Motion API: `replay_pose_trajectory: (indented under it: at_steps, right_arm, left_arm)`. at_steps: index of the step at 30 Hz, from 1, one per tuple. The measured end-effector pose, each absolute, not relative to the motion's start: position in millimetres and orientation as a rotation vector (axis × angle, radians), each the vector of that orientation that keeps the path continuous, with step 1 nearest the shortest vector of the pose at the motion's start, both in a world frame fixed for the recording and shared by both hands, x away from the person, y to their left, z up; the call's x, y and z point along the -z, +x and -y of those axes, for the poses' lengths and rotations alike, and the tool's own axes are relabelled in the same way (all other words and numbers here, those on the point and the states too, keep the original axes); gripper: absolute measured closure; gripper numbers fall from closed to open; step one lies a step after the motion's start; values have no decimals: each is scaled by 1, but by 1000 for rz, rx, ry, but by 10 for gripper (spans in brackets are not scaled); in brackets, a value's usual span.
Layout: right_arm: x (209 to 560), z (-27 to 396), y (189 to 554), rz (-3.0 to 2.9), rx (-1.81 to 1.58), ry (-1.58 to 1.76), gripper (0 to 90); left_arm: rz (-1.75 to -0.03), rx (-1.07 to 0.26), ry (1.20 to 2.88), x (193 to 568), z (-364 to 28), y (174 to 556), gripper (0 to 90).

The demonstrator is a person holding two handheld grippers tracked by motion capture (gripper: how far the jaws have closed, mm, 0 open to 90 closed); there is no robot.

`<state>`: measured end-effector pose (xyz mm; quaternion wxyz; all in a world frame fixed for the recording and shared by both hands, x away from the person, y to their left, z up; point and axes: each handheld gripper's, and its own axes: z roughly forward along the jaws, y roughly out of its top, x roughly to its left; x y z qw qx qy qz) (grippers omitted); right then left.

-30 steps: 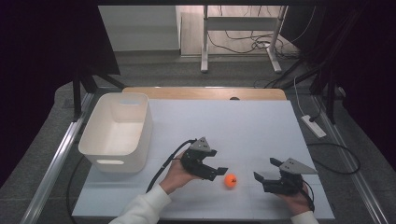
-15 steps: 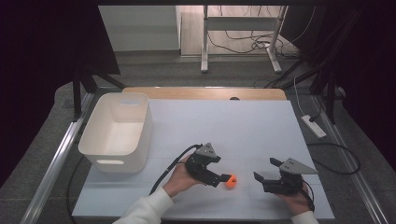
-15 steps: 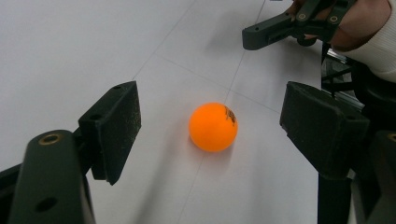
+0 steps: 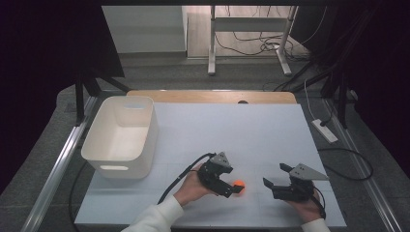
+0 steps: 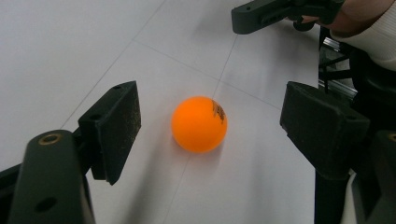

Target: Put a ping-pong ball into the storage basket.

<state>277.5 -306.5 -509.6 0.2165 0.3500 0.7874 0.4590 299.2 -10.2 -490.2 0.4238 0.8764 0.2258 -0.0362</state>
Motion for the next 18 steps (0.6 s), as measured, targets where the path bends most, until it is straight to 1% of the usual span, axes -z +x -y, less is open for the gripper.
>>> replay_pose_trajectory:
  at_steps: [18]
  right_arm:
    - [510,306,278,-2184,-1267,973,132]
  left_arm:
    - [-604,110,2255,502,20,304,177]
